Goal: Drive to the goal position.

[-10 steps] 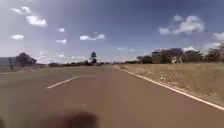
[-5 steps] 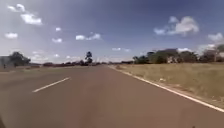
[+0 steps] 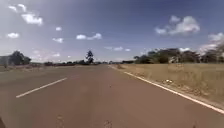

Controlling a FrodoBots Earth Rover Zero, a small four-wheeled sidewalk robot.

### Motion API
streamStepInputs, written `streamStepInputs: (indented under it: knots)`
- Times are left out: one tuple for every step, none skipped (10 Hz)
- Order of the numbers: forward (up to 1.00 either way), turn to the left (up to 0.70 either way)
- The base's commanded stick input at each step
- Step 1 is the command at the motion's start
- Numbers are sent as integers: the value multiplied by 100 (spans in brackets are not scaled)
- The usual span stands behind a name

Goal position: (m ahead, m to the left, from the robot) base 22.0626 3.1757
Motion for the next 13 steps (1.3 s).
streamStepInputs:
  knots:
    - [85,0]
    - [85,0]
    - [85,0]
    - [85,0]
    - [85,0]
    - [85,0]
    - [85,0]
    - [85,0]
    - [85,0]
    - [85,0]
    - [85,0]
    - [85,0]
    - [85,0]
